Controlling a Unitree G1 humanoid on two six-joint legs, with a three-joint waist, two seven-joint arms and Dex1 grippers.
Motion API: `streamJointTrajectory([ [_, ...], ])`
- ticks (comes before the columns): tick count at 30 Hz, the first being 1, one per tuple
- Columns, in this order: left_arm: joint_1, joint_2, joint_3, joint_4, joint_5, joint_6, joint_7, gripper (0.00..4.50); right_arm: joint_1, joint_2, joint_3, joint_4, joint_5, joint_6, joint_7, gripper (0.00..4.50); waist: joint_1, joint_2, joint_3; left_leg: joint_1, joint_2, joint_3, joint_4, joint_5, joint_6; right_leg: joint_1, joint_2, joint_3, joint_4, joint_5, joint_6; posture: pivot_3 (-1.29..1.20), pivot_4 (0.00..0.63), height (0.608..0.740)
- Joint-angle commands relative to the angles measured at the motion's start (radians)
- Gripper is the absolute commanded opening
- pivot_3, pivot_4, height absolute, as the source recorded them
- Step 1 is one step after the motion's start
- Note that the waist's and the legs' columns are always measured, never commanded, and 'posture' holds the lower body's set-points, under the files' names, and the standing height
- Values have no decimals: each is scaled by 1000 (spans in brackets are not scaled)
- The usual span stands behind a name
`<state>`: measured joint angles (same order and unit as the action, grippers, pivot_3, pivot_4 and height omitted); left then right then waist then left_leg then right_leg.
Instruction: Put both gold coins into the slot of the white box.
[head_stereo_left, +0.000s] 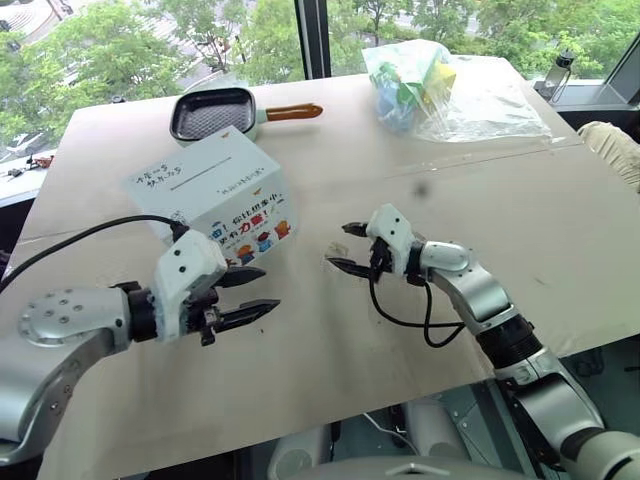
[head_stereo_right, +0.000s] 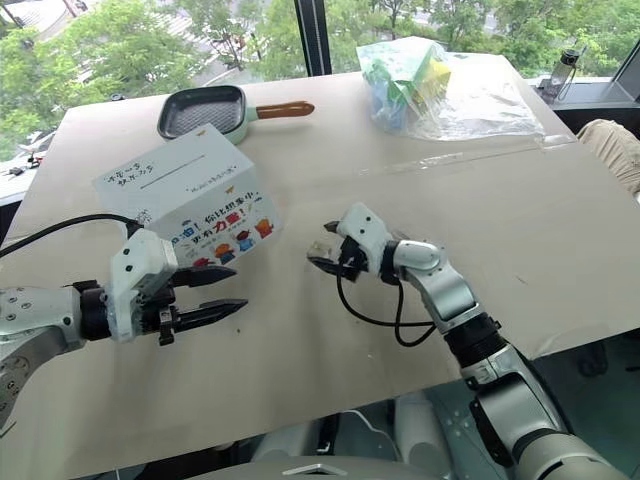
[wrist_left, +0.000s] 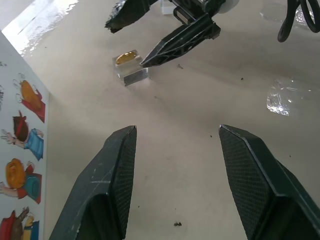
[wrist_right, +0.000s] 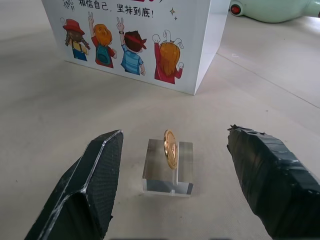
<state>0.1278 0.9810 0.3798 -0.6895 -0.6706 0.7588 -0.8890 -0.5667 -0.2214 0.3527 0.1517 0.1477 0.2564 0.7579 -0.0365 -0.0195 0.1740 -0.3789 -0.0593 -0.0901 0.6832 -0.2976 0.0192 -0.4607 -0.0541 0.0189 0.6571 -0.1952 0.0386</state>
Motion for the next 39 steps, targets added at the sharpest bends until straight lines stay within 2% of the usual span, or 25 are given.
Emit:
streamJointTrajectory([
  [1,-18,-19,-14,-32,3,2,50,2668,-3,15,-13,-2,-12,-22,-6,2753,0,0,0,0,0,0,0,0,0,0,0,0,0,0,0,0,150,721],
  [2,-26,-27,-19,-34,-6,8,61,2668,-1,23,-14,2,-15,-21,-14,2102,0,0,0,0,0,0,0,0,0,0,0,0,0,0,0,0,150,721],
  [3,-31,-30,-22,-35,-12,11,68,2668,-1,30,-15,6,-16,-20,-18,1780,-1,0,0,0,0,0,0,0,0,0,0,0,0,0,0,0,150,721],
  [6,-29,-33,-27,-38,-12,12,77,2668,3,33,-7,13,-32,-30,-13,351,-4,0,0,0,0,0,0,0,0,0,0,0,0,0,0,0,150,721],
  [7,-28,-33,-28,-38,-12,12,78,2668,5,34,-7,15,-35,-33,-12,62,-5,0,0,0,0,0,0,0,0,0,0,0,0,0,0,0,150,721],
  [13,-39,-40,-13,-10,-22,11,75,2668,11,38,-23,20,-33,-37,-8,62,-3,0,0,0,0,0,0,0,0,0,0,0,0,0,0,0,150,721],
  [17,-81,-95,-2,19,-74,13,108,2668,23,58,-76,-46,66,27,27,62,-2,0,0,0,0,0,0,0,0,0,0,0,0,0,0,0,150,721],
  [22,-149,-257,37,74,-275,39,187,2668,37,102,-167,-177,275,169,67,62,-4,0,0,0,0,-1,1,0,0,0,0,-1,0,0,0,0,150,721],
  [26,-173,-359,67,96,-424,40,269,2668,34,145,-227,-248,409,276,43,62,-3,-1,-1,0,0,-2,1,0,0,0,0,-1,1,0,0,0,150,721],
  [30,-184,-478,83,143,-545,-13,349,2668,23,190,-289,-332,607,411,25,62,0,-1,-1,0,0,-2,1,0,0,0,0,-1,1,0,0,0,150,721],
  [39,-157,-567,45,82,-758,-67,390,2668,23,192,-333,-403,798,549,-26,62,0,-1,-1,0,0,-1,2,0,0,0,0,0,1,0,0,0,150,721],
])
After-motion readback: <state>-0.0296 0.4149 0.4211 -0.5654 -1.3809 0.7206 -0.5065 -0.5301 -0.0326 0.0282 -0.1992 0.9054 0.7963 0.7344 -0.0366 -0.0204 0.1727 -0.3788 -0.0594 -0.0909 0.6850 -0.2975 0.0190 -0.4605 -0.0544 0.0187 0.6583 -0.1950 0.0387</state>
